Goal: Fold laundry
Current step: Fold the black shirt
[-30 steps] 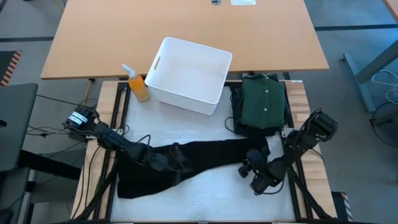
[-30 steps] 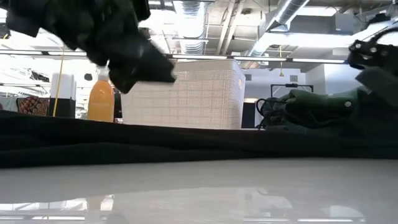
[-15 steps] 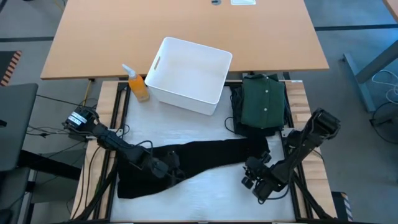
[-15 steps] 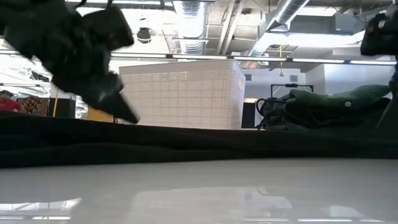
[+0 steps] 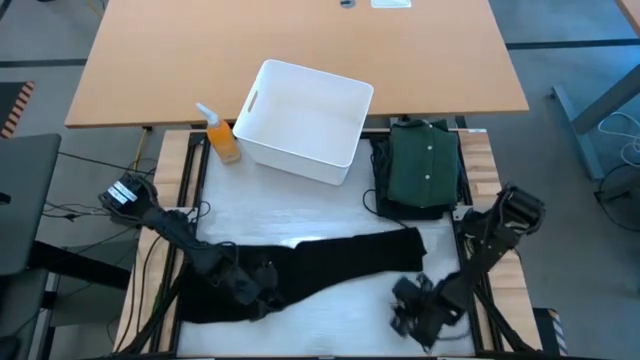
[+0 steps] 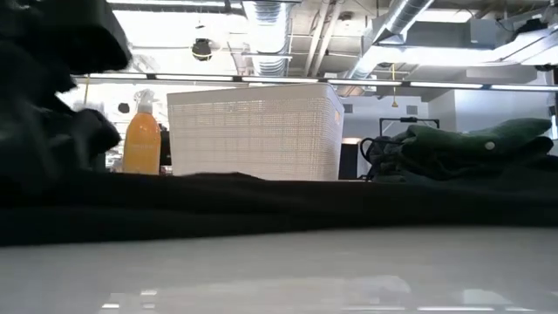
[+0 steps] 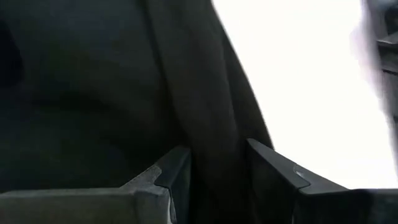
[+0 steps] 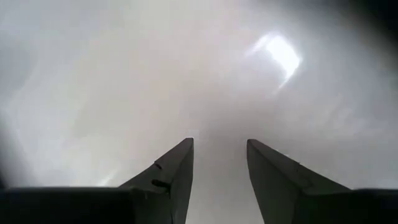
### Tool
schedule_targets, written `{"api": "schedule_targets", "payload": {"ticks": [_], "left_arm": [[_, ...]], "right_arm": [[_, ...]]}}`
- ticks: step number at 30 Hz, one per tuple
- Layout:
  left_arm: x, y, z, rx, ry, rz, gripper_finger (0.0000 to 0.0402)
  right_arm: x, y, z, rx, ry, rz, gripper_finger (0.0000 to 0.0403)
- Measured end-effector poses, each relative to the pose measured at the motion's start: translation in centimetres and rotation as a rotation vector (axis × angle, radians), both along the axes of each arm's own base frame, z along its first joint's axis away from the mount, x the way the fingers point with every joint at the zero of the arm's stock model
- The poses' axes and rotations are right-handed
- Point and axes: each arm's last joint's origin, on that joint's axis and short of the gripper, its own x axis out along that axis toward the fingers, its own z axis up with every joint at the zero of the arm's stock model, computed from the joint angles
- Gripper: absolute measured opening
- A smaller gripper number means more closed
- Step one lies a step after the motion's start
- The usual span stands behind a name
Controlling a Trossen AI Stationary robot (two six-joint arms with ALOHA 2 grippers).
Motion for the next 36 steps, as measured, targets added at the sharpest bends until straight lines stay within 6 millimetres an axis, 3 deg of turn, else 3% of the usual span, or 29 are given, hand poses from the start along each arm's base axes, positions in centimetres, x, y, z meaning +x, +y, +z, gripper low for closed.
{"api": "schedule_targets", "payload": {"ticks": [4,8,11,15,20,25,31,36], "left_arm": [[-0.6,-1.5,0.5,-0.054,-0.044,-0.073,0.0129],[-0.2,-2.4,1.4,-0.024,-0.112,-0.145,0.0129],[0.5,-2.5,3.0,0.025,-0.163,-0.192,0.0129],[0.9,-2.2,5.6,0.099,-0.198,-0.240,0.0129],[-0.1,-0.9,7.5,0.191,-0.150,-0.142,0.0129],[-1.5,0.2,8.3,0.173,-0.072,-0.023,0.0129],[-3.3,0.1,7.2,0.145,0.105,-0.037,0.0129],[-3.7,-0.2,7.0,0.147,0.123,-0.058,0.0129]], "right_arm": [[-0.3,3.2,2.8,0.114,-0.001,0.110,0.0176],[-0.5,4.6,6.2,0.045,-0.028,0.177,0.0176],[-0.6,4.3,8.7,-0.098,-0.026,0.173,0.0175],[-0.7,2.1,10.7,-0.388,-0.022,0.122,0.0175],[1.1,-1.7,9.8,-0.556,0.130,0.077,0.0175],[3.7,-4.9,7.6,-0.591,0.290,0.215,0.0175],[5.2,-8.4,6.2,-0.505,0.542,0.431,0.0175],[6.4,-10.6,6.1,-0.406,0.636,0.626,0.0175]]}}
